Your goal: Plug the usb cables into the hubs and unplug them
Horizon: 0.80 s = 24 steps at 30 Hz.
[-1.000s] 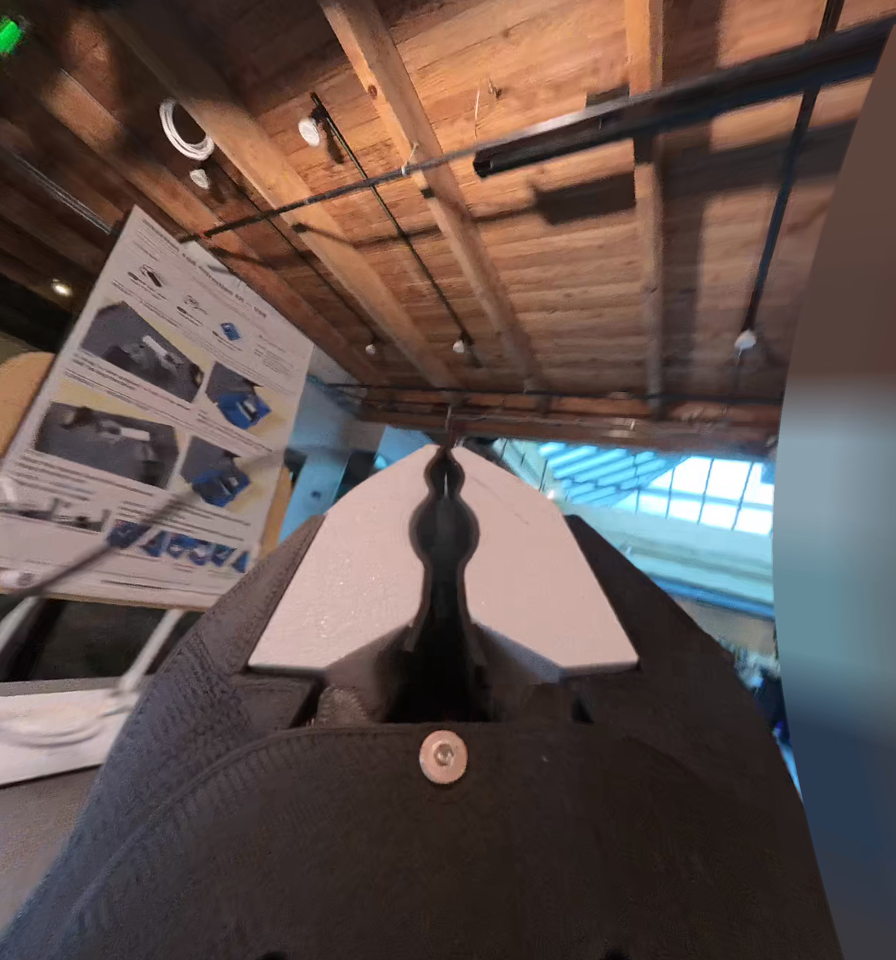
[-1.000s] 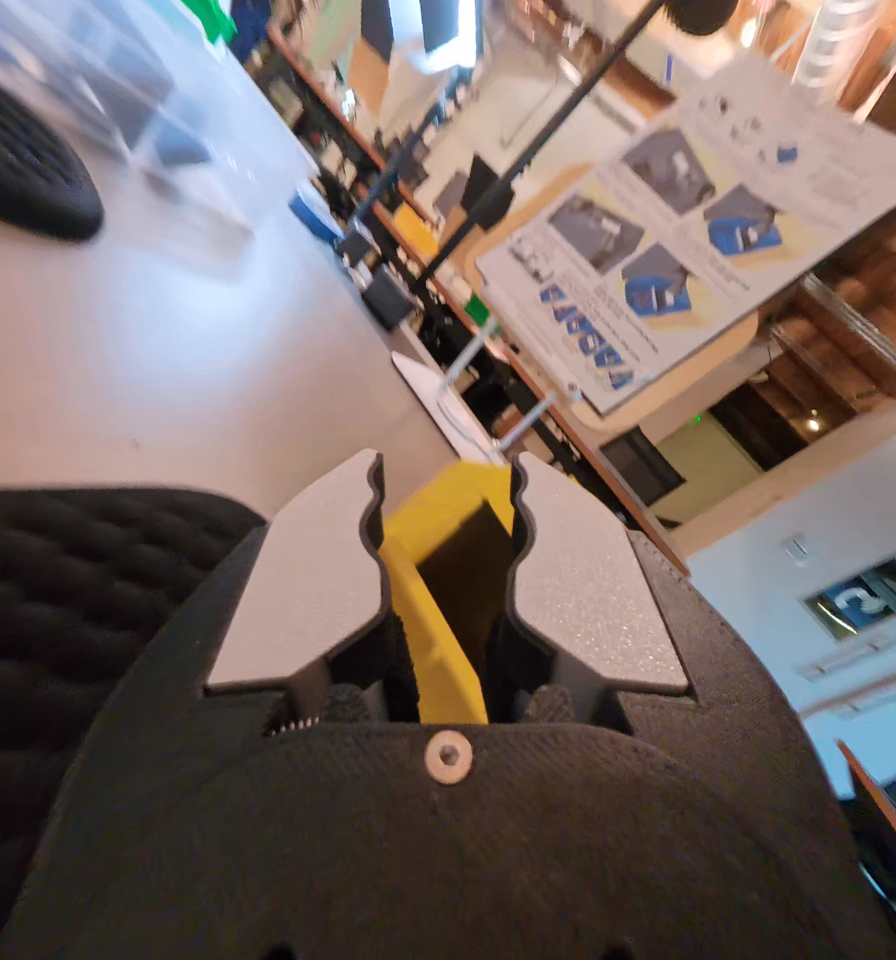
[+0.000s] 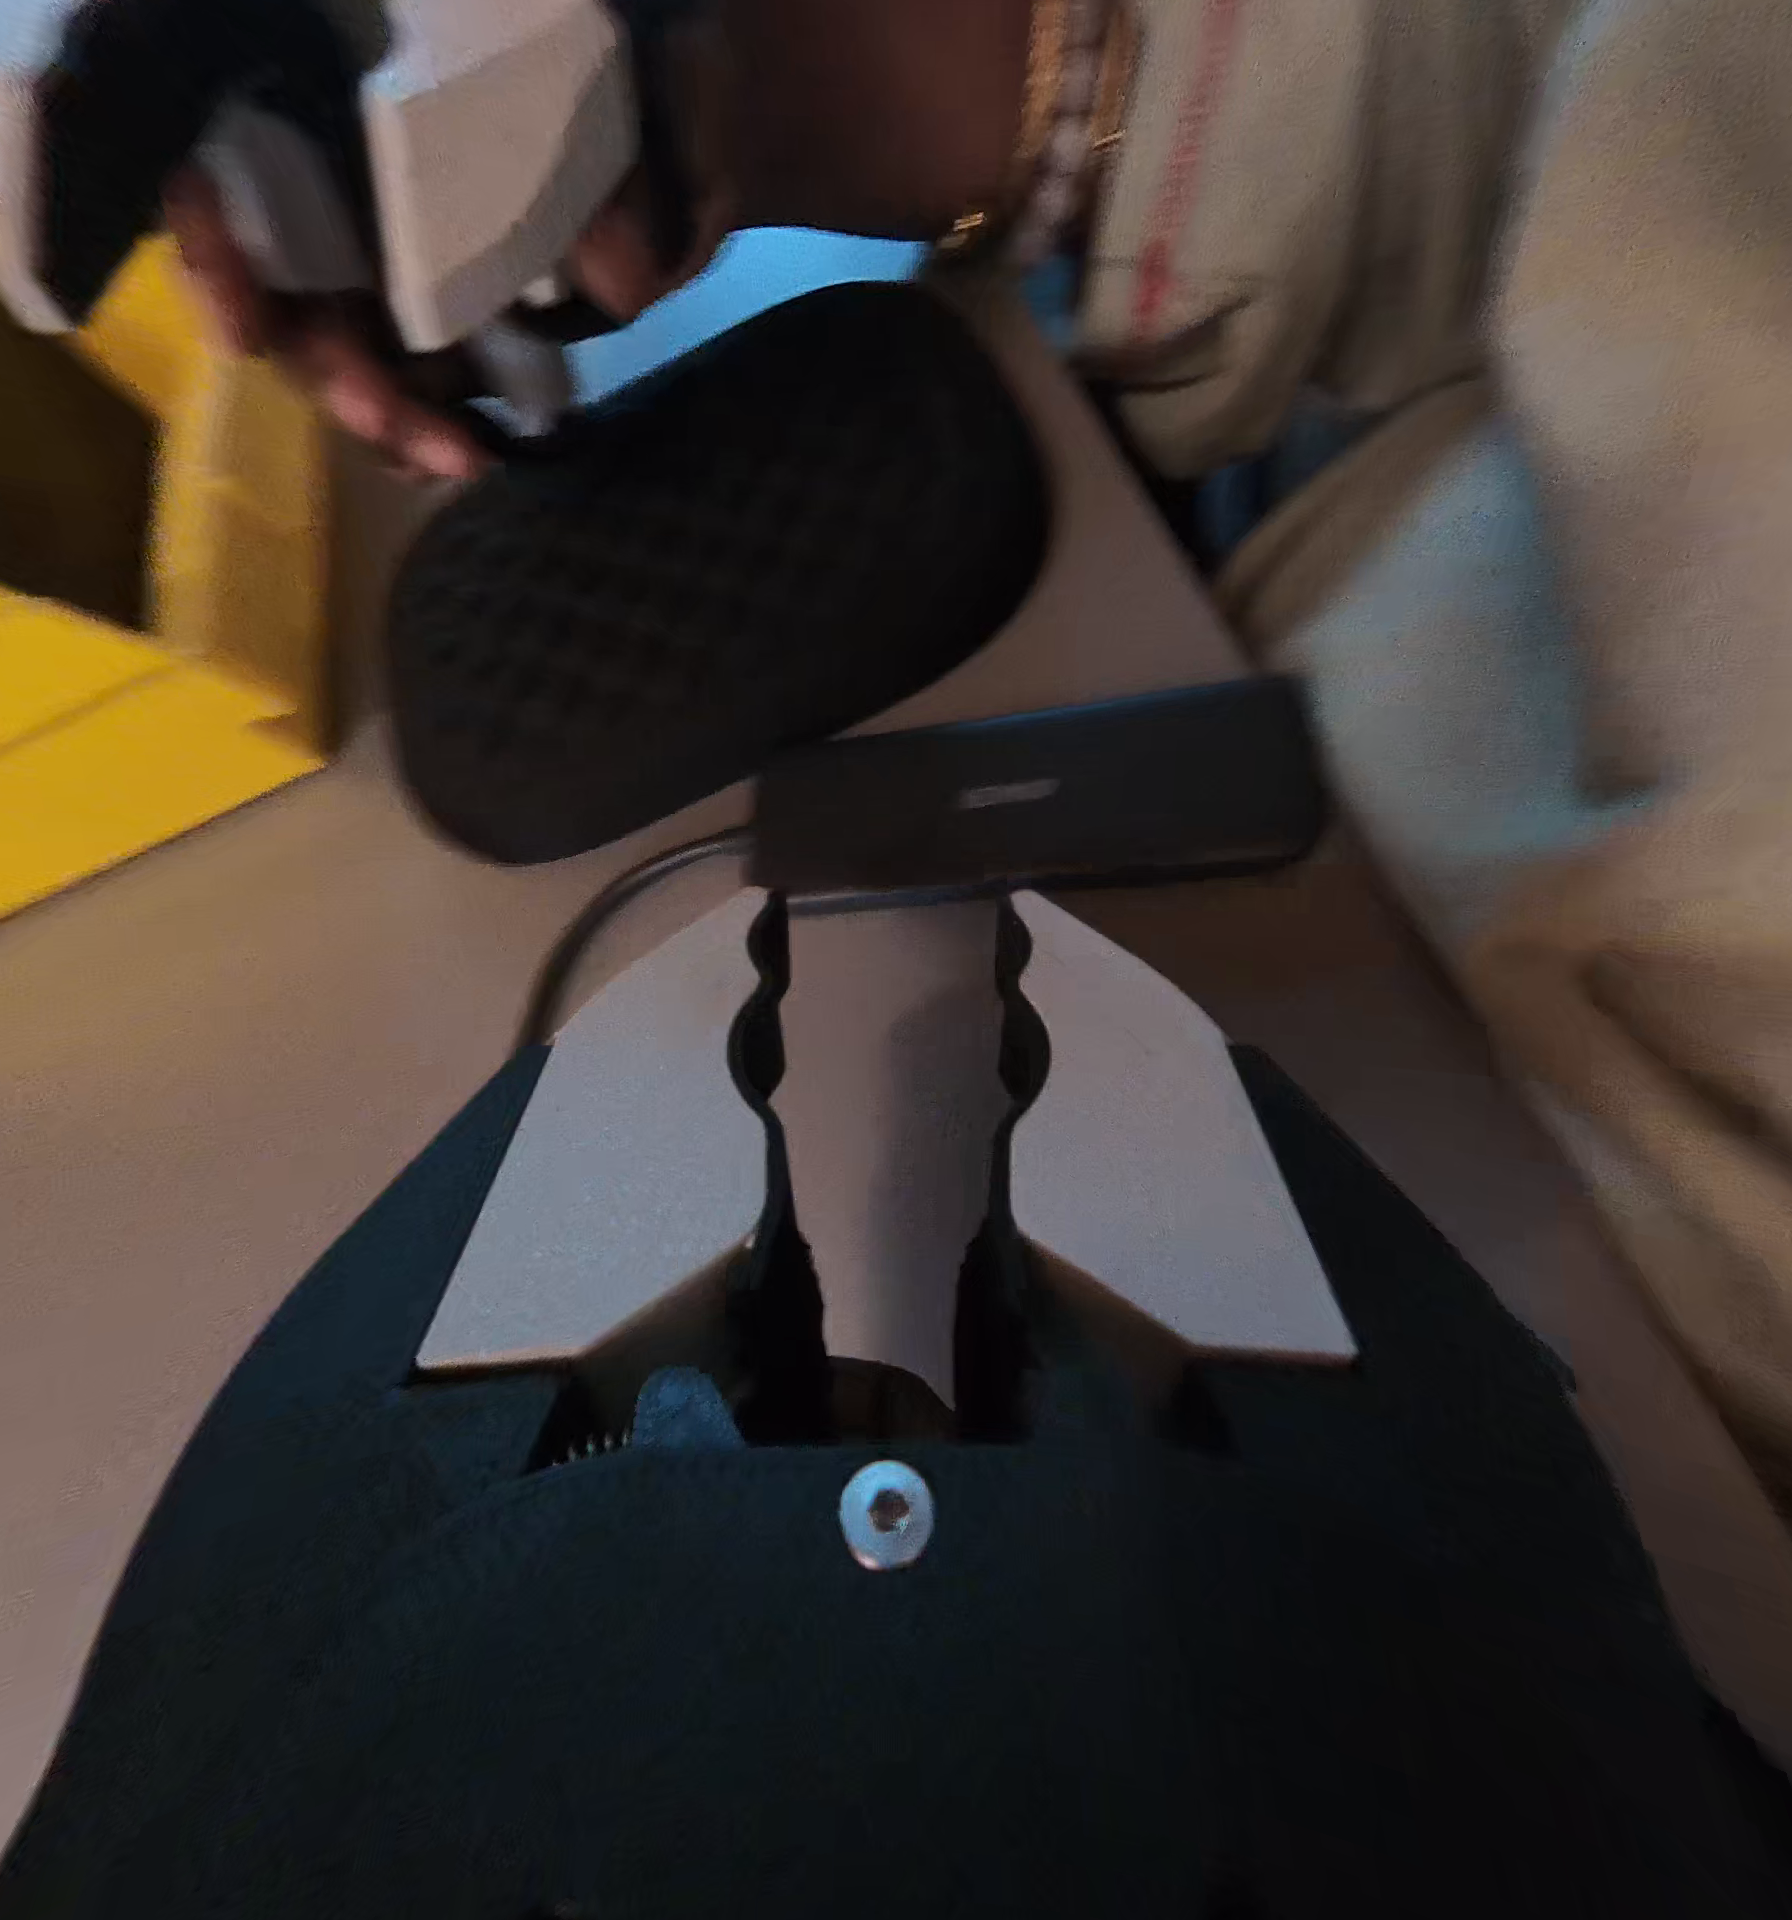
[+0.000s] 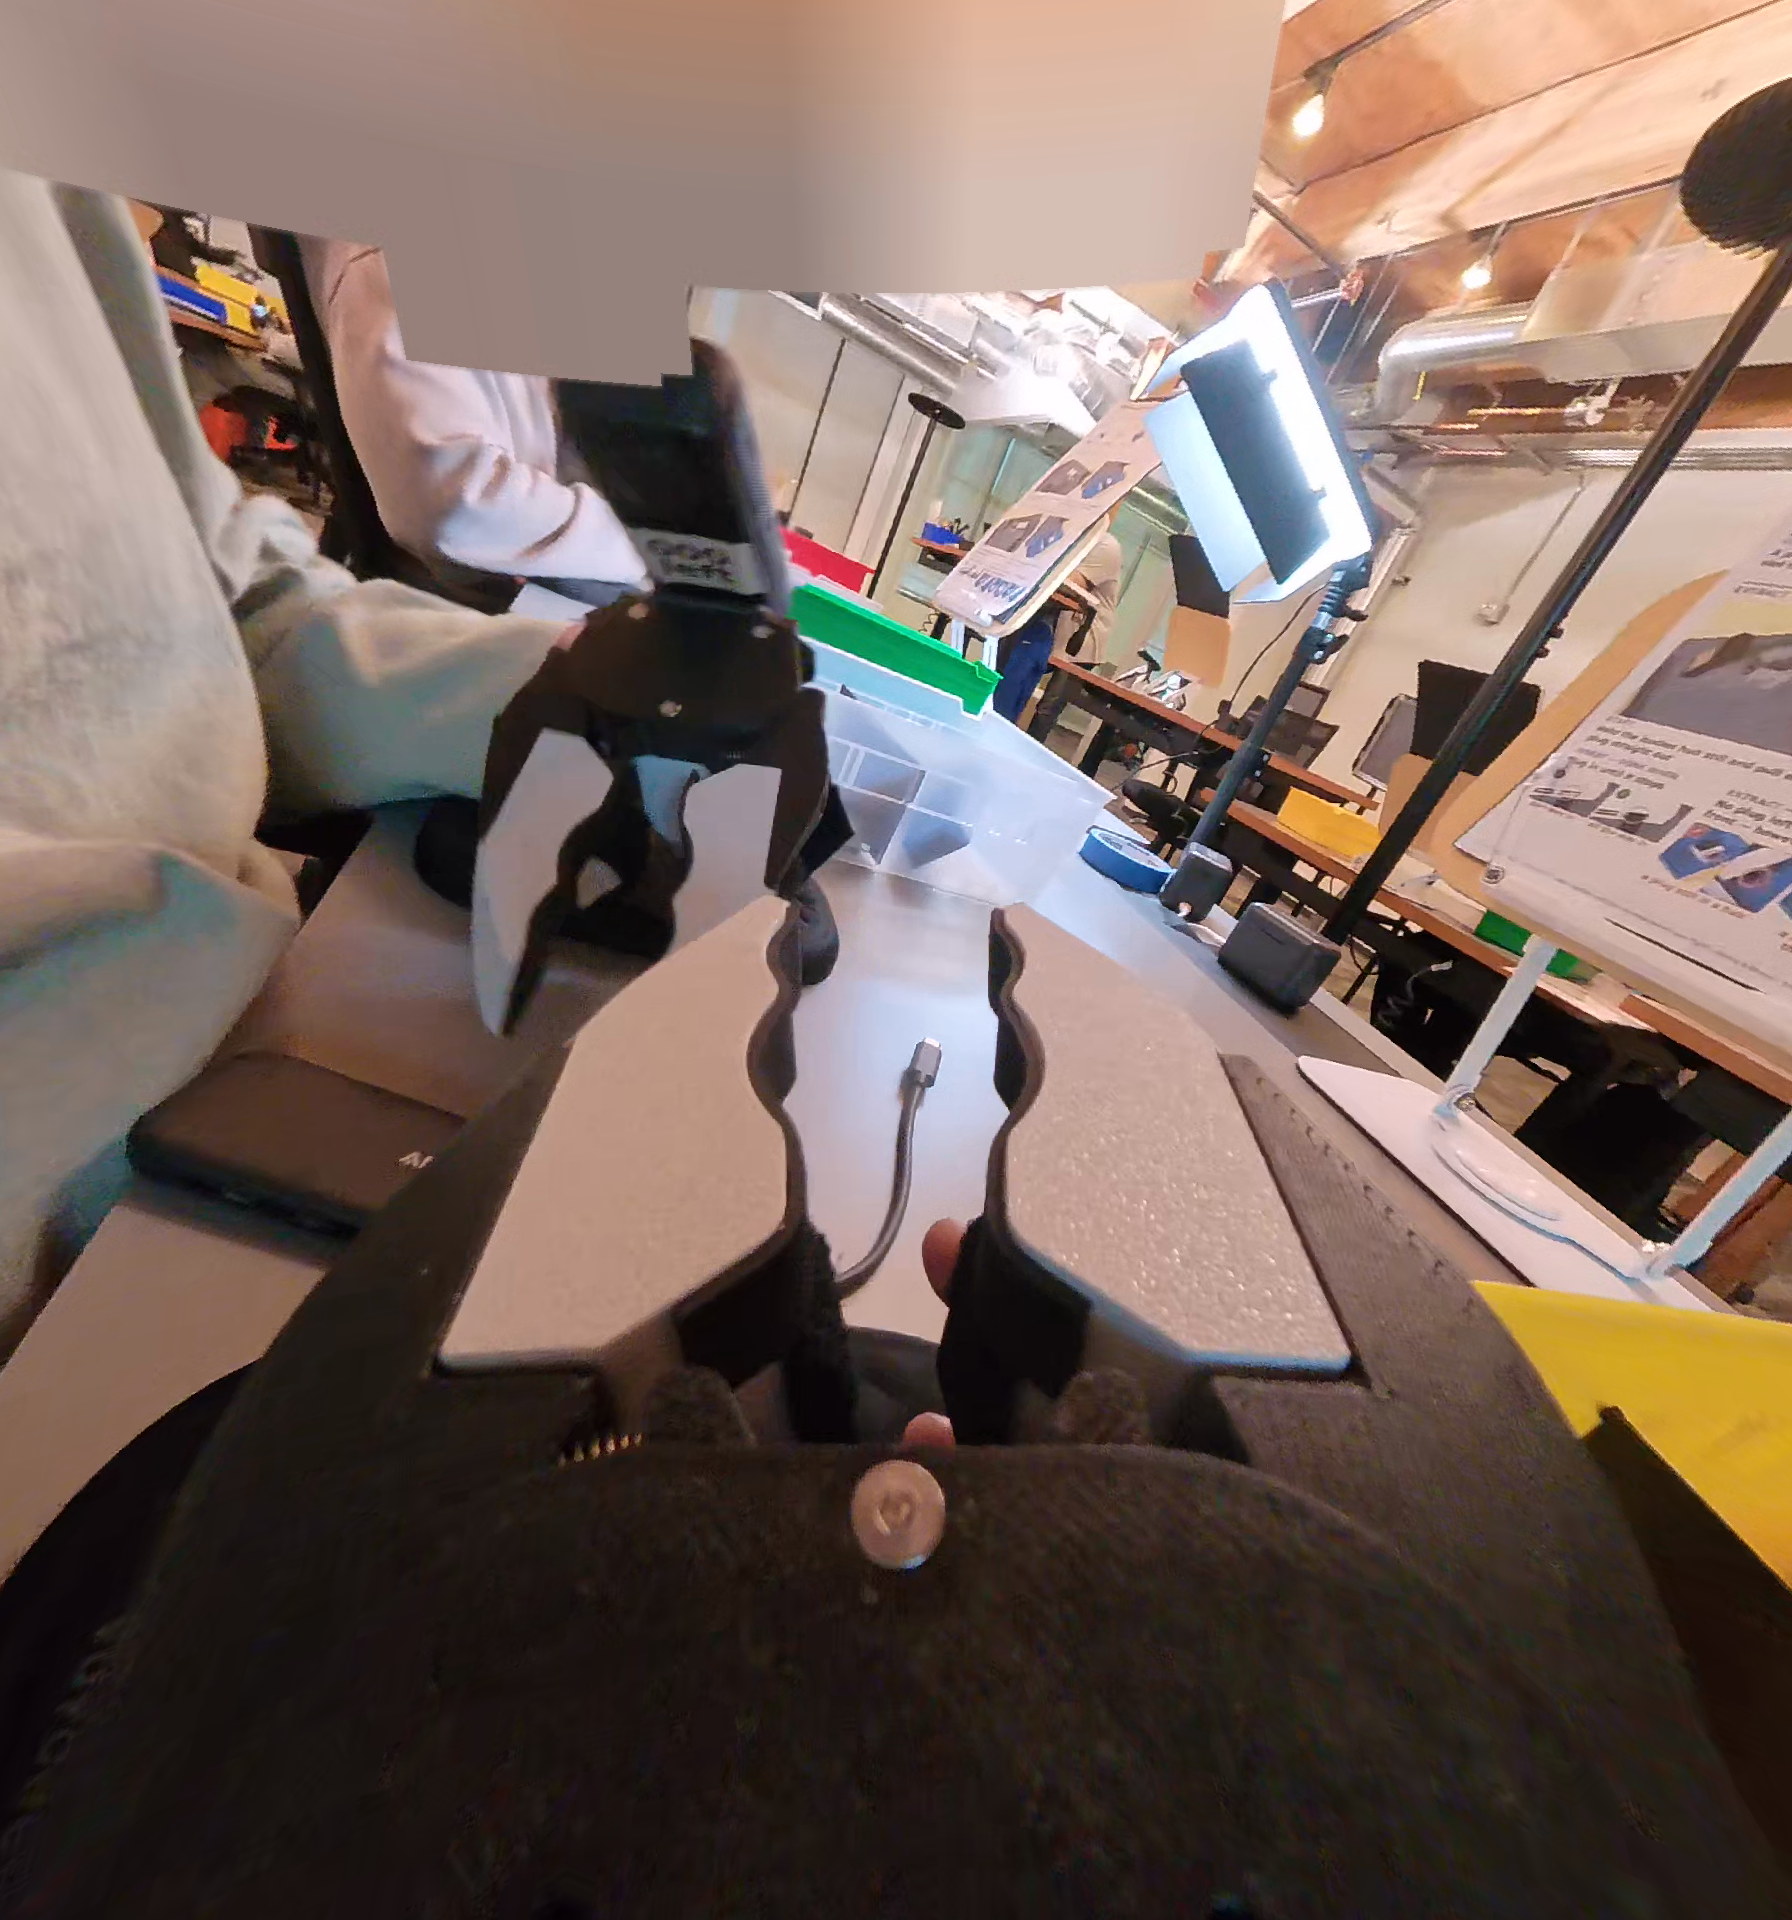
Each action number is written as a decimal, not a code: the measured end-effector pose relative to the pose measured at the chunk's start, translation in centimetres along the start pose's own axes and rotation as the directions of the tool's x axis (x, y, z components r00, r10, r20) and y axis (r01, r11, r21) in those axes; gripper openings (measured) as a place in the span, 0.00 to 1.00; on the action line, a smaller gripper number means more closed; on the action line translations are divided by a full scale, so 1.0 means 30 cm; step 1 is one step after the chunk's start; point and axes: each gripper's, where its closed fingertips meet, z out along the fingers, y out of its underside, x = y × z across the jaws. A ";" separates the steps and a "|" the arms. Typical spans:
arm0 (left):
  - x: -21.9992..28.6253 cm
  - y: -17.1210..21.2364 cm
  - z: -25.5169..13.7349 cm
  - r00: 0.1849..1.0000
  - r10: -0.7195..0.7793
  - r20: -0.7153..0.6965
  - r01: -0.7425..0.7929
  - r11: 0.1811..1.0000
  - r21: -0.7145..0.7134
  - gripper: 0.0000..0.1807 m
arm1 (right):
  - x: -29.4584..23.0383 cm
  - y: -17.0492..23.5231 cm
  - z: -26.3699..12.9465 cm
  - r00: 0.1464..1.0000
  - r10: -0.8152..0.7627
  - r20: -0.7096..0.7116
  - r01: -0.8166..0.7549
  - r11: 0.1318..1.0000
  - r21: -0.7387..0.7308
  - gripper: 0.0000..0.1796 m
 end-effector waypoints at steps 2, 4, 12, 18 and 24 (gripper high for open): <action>0.064 -0.024 -0.008 0.982 -0.056 -0.179 0.058 0.998 0.008 0.22 | -0.025 0.004 -0.001 0.999 -0.002 0.049 0.003 1.000 -0.017 0.19; 0.075 -0.033 -0.014 0.978 -0.033 -0.204 0.037 0.999 0.013 0.22 | -0.075 0.006 -0.012 0.989 0.025 0.149 -0.017 0.998 -0.055 0.19; 0.030 -0.017 -0.037 0.986 -0.090 0.142 0.083 0.995 0.051 0.20 | -0.209 0.136 -0.070 0.936 0.172 0.308 -0.004 0.878 -0.478 0.28; -0.016 -0.005 -0.044 0.883 -0.404 0.237 0.404 0.913 0.054 0.23 | -0.267 0.268 -0.078 0.903 0.339 0.265 -0.033 0.668 -0.743 0.40; 0.014 0.033 0.016 0.859 -0.459 0.227 0.482 0.874 -0.056 0.32 | -0.290 0.309 -0.070 0.905 0.342 0.253 0.010 0.578 -0.816 0.44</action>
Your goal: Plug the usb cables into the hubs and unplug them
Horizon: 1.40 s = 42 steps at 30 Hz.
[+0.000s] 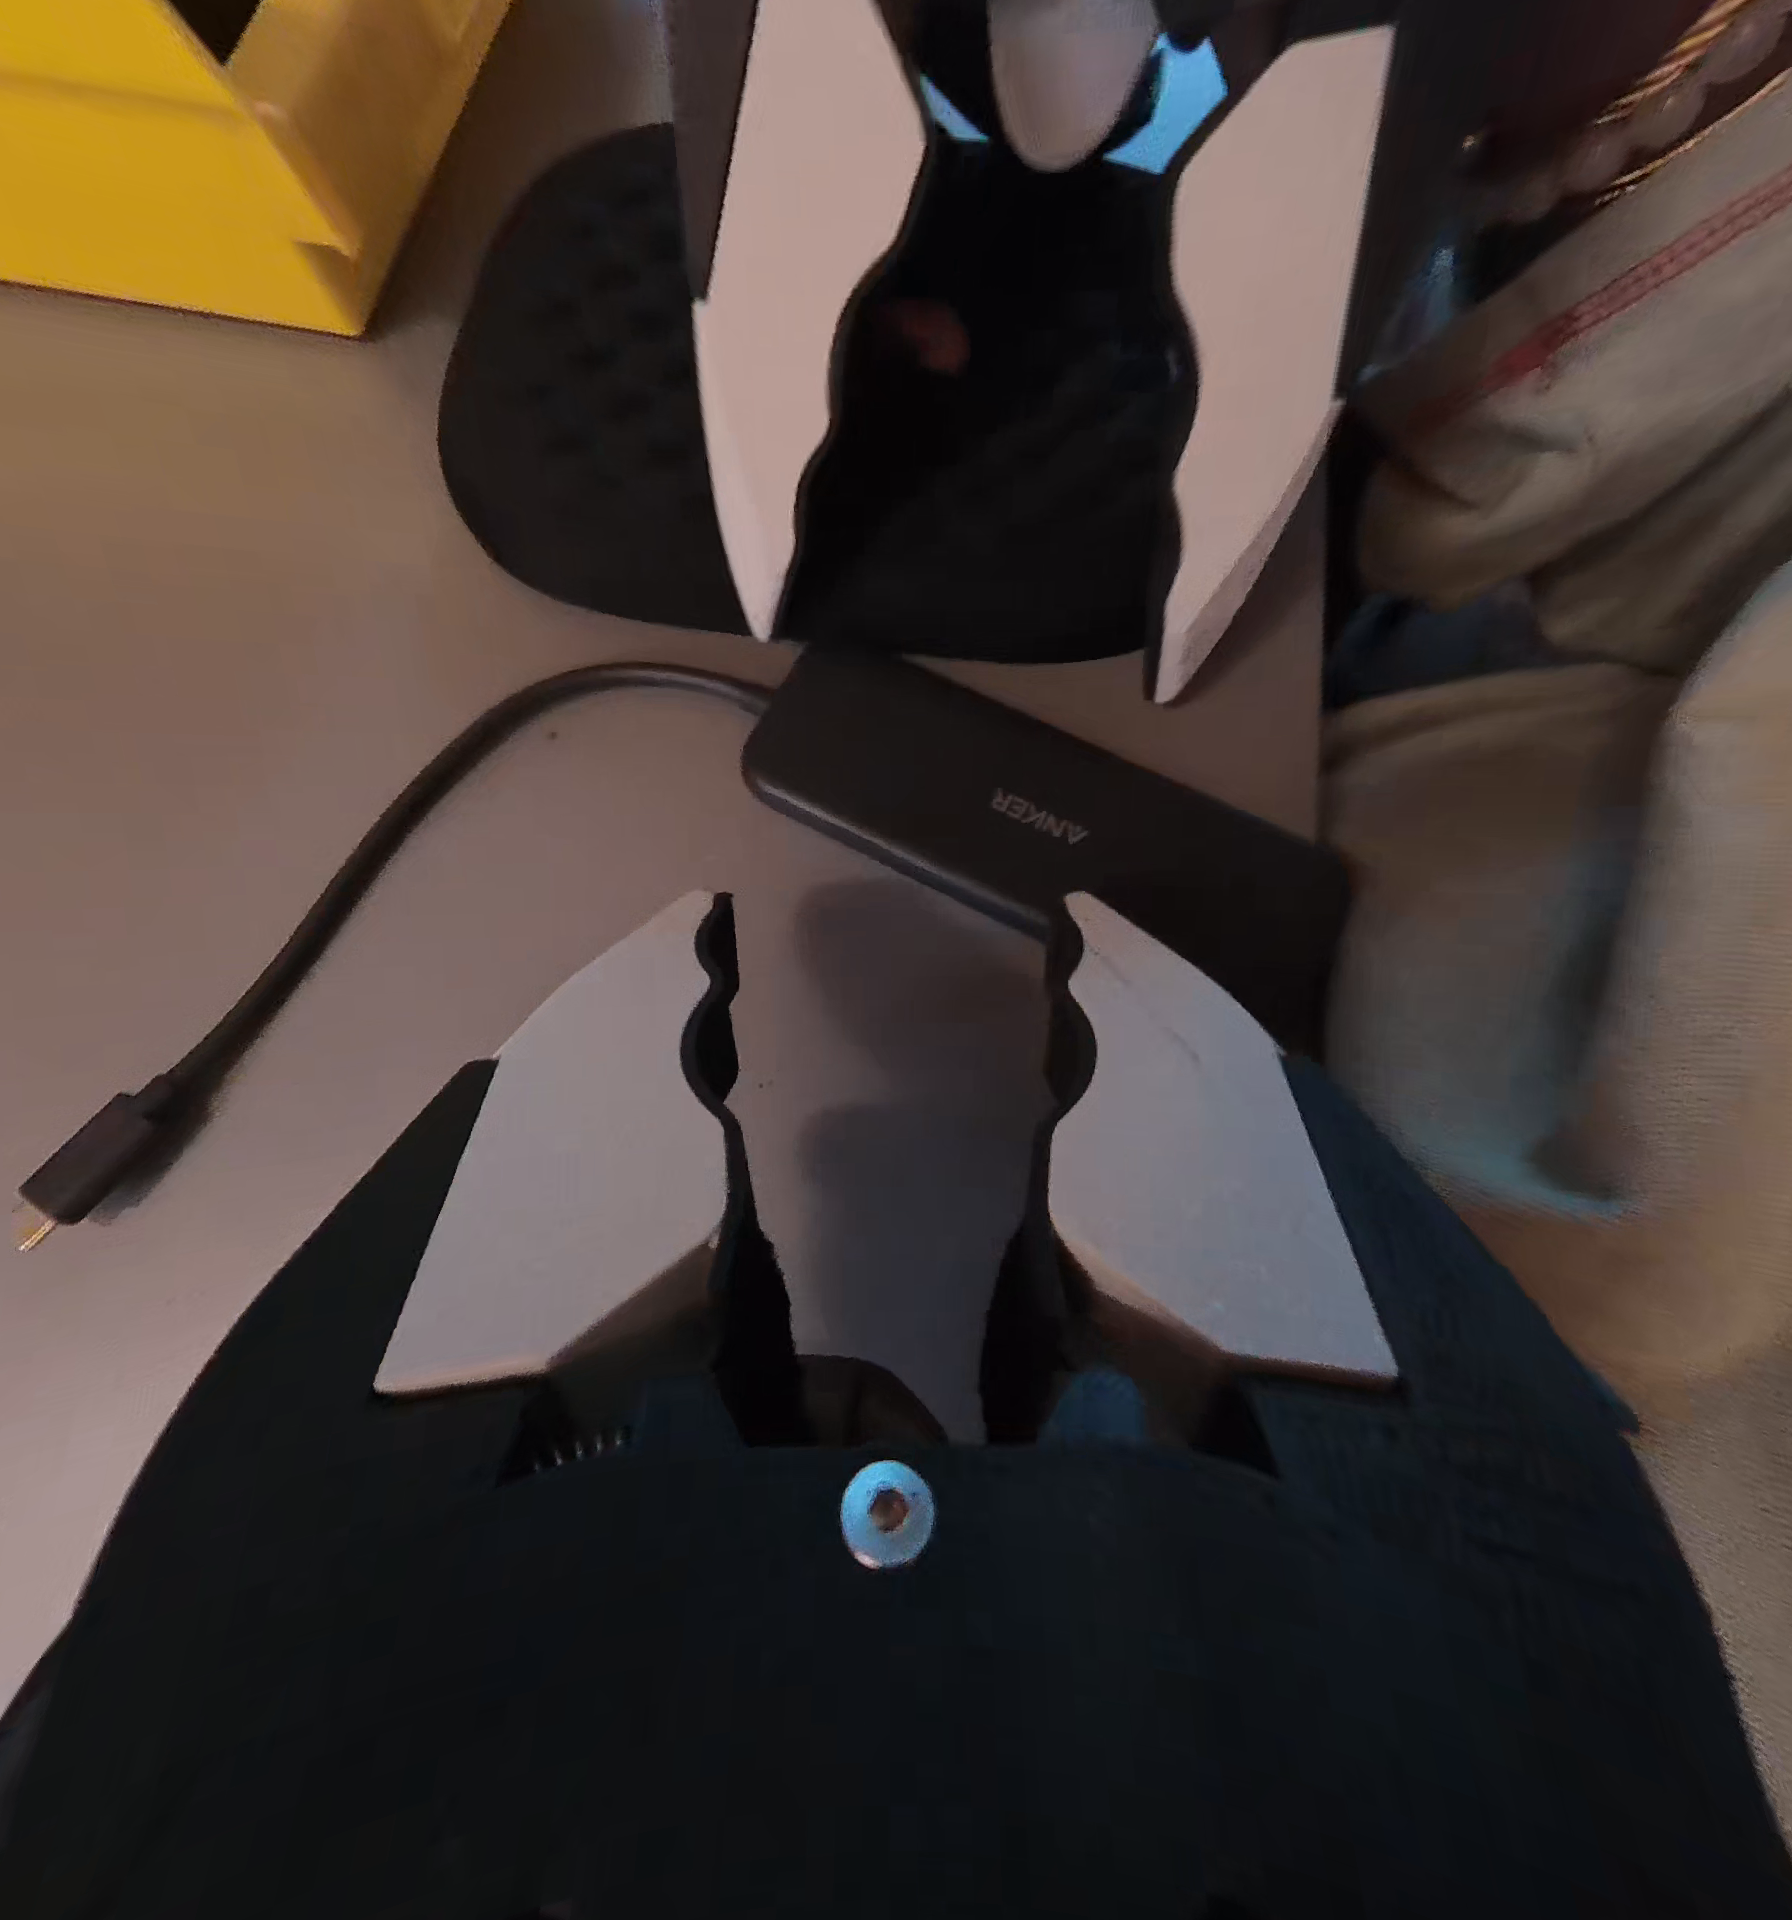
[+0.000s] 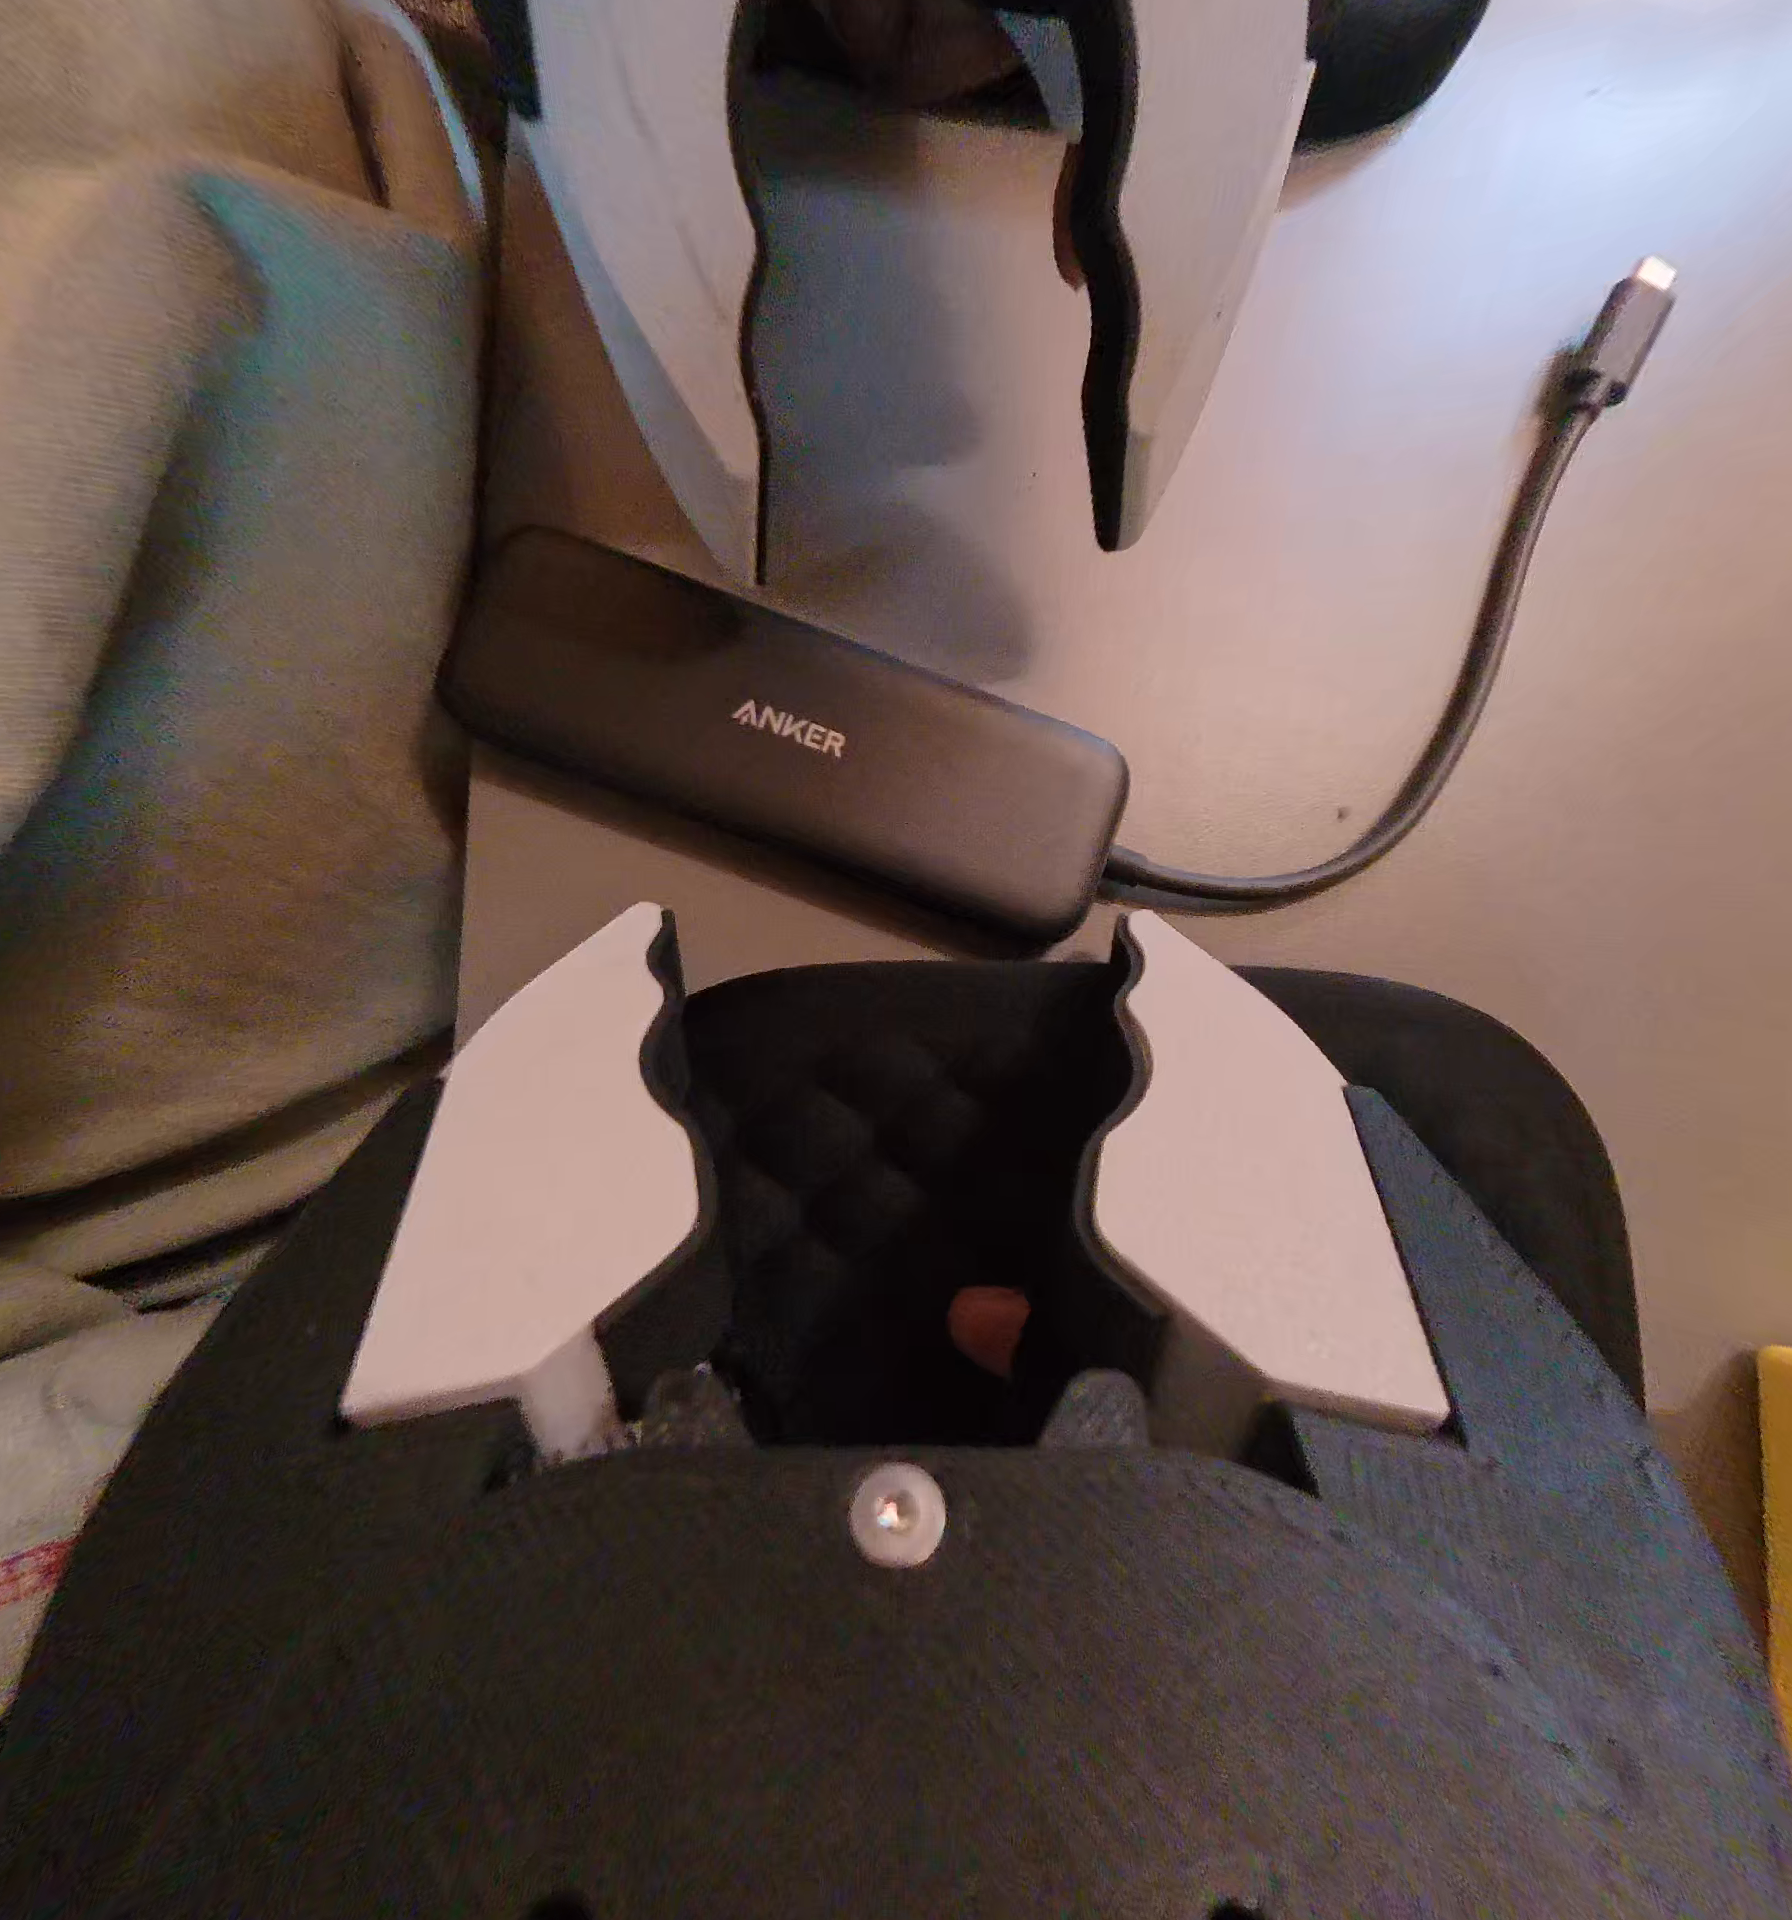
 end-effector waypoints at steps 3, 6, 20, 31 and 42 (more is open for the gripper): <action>0.017 -0.002 -0.002 1.000 -0.002 -0.026 0.002 1.000 0.007 0.32 | -0.002 -0.008 0.014 1.000 0.001 0.004 -0.001 1.000 -0.020 0.41; 0.020 0.011 0.001 0.996 -0.069 -0.060 0.068 0.998 -0.016 0.31 | 0.023 -0.029 0.028 1.000 -0.001 -0.016 0.001 1.000 -0.007 0.32; -0.108 -0.054 -0.084 0.778 0.628 -0.016 -0.628 0.778 0.012 0.16 | 0.032 -0.077 0.023 0.990 -0.123 -0.063 0.128 0.988 0.082 0.25; -0.179 -0.015 0.095 0.590 0.695 -0.411 -0.761 0.648 0.004 0.14 | 0.012 -0.144 -0.101 0.993 -0.111 -0.041 0.118 0.913 0.391 0.23; -0.150 0.014 0.087 0.623 0.556 -0.550 -0.672 0.741 -0.013 0.04 | 0.020 -0.137 -0.084 0.994 -0.105 -0.043 0.114 0.926 0.361 0.24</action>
